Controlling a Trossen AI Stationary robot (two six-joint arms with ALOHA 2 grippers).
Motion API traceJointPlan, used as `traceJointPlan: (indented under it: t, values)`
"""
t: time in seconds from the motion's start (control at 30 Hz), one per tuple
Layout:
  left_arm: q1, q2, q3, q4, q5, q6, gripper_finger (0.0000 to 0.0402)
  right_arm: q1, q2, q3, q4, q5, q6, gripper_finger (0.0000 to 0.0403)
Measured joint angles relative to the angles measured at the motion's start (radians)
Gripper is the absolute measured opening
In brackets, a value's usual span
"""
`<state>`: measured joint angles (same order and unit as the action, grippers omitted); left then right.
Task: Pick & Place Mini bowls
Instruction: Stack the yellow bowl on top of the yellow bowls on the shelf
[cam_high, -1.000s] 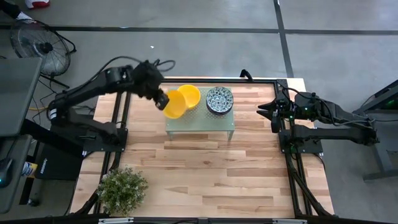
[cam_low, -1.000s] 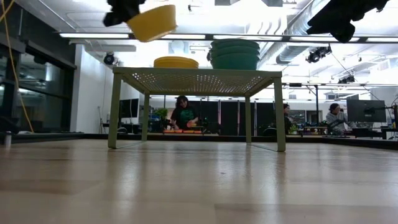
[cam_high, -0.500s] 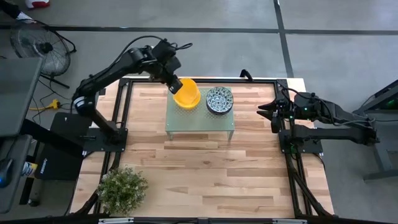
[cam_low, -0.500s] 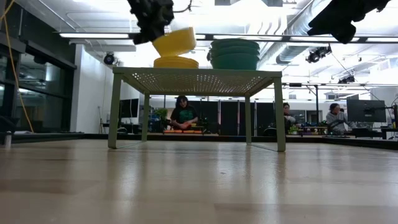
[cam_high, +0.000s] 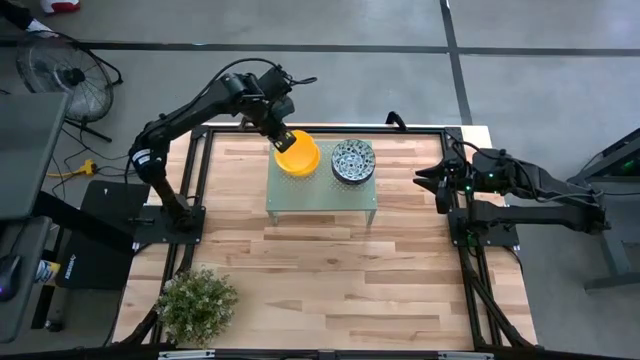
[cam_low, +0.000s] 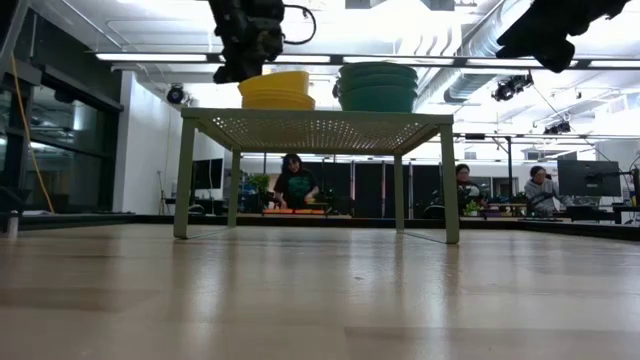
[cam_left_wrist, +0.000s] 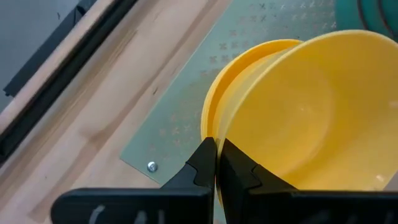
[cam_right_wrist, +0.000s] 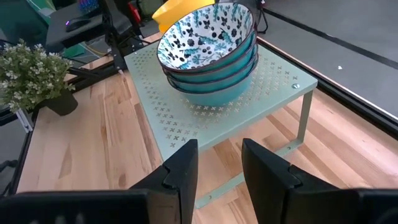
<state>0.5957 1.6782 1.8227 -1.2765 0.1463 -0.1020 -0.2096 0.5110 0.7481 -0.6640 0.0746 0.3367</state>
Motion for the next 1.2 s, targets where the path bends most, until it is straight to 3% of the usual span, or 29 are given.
traceJointPlan:
  t: [0.6,1.2]
  values:
    - [0.0,0.0,-0.001,-0.083,0.03,0.016,0.0,0.0,0.0,0.0,-0.011,0.005,0.022,0.0113]
    - [-0.067,0.074,-0.001,0.035,0.081,0.019,0.0,0.0,-0.001,0.0,-0.02,0.023,0.041,0.0113]
